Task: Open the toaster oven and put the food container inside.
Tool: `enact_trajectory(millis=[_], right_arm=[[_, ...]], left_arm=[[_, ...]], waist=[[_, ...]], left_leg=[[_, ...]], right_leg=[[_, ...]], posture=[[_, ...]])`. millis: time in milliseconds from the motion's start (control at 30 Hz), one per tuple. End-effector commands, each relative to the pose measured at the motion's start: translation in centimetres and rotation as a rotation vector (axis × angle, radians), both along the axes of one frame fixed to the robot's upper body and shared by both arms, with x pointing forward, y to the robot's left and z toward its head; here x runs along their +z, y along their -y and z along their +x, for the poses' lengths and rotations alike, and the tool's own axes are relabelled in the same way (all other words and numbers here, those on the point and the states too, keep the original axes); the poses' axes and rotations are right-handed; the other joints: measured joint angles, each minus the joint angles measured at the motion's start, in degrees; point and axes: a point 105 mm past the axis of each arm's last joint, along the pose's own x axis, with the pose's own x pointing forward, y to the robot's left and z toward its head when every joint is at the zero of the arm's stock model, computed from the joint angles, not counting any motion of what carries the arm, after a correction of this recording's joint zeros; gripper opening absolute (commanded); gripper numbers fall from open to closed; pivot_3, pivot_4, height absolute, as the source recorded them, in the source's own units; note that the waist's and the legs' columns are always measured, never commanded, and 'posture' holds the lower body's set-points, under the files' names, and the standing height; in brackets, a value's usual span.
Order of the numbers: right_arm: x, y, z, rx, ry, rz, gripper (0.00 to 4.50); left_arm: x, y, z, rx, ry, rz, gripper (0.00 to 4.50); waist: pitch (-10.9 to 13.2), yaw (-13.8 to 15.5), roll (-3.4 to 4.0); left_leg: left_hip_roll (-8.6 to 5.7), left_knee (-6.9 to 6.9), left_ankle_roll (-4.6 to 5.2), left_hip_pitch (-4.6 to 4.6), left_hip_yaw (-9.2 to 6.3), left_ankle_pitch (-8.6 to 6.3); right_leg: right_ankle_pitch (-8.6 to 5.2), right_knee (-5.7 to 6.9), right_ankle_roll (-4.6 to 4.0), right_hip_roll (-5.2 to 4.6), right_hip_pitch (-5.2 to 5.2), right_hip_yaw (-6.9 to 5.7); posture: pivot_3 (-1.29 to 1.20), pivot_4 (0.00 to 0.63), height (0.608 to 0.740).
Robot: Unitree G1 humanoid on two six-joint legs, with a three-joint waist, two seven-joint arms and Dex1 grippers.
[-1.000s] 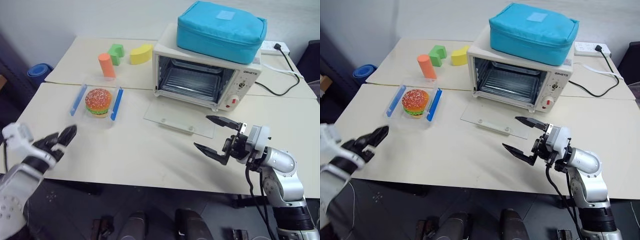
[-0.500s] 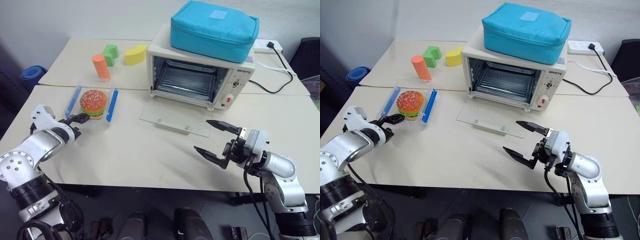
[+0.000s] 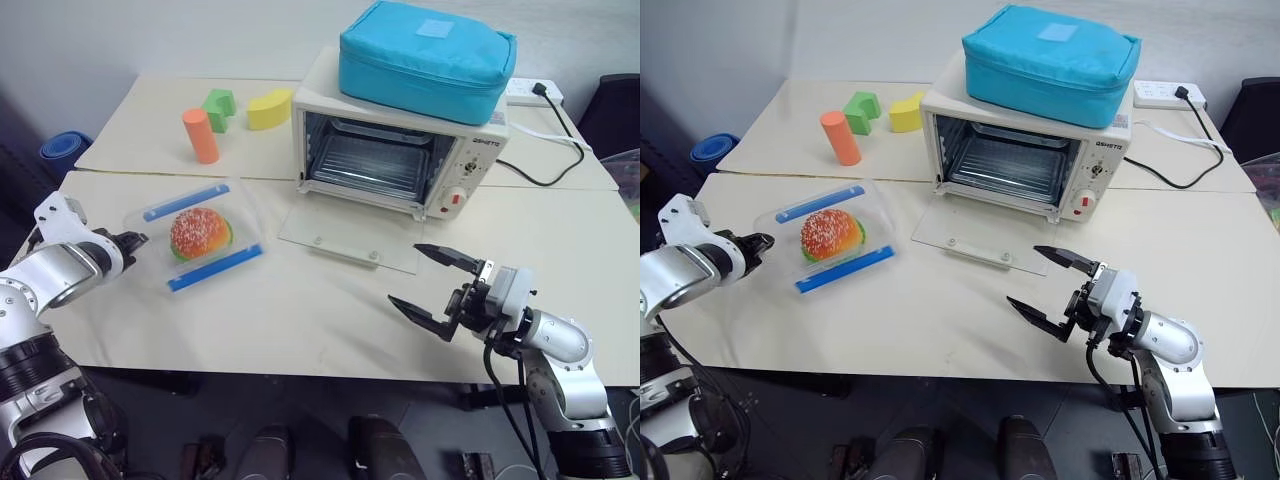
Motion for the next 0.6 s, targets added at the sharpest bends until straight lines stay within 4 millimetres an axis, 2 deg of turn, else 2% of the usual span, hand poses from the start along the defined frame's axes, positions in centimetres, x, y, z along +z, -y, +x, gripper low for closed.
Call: enact_trajectory(millis=[33,267,400,600], right_arm=[[0.6,0.3,0.1,-0.006,0.036,0.01,4.5],[0.7,1.9,0.1,-0.07,0.033,-0.013,4.5],[0.3,3.1,-0.3,-0.125,0.023,-0.024,4.5],[-0.8,3.9,-1.4,-0.2,-0.006,-0.027,4.5]], left_arm=[[3.5,0.2,0.3,-0.108,0.075,0.112,0.19],[6.9,4.3,1.6,-0.408,0.097,0.211,0.18],[7.9,9.1,3.6,-0.591,0.116,0.248,0.18],[8.4,15.7,6.5,-0.768,0.161,0.262,0.18]], waist=[[0.02,-0.02,-0.06],[0.03,0.36,-0.08],[0.03,0.76,-0.08],[0.03,1.23,-0.08]], left_leg=[[0.01,0.0,0.0,-0.02,-0.01,0.0],[-0.05,-0.01,0.01,-0.06,-0.06,0.0],[-0.09,-0.01,0.03,-0.06,-0.05,0.0],[-0.09,0.0,0.04,-0.1,0.02,0.01]], right_leg=[[0.0,0.0,0.0,0.0,-0.01,-0.01],[-0.01,-0.02,-0.01,-0.05,0.0,-0.03],[-0.01,-0.02,-0.01,-0.05,0.0,-0.02],[-0.01,0.01,-0.01,0.01,-0.02,-0.01]], posture=[[0.0,0.15,0.74],[0.0,0.15,0.74],[0.0,0.15,0.74],[0.0,0.15,0.74]])
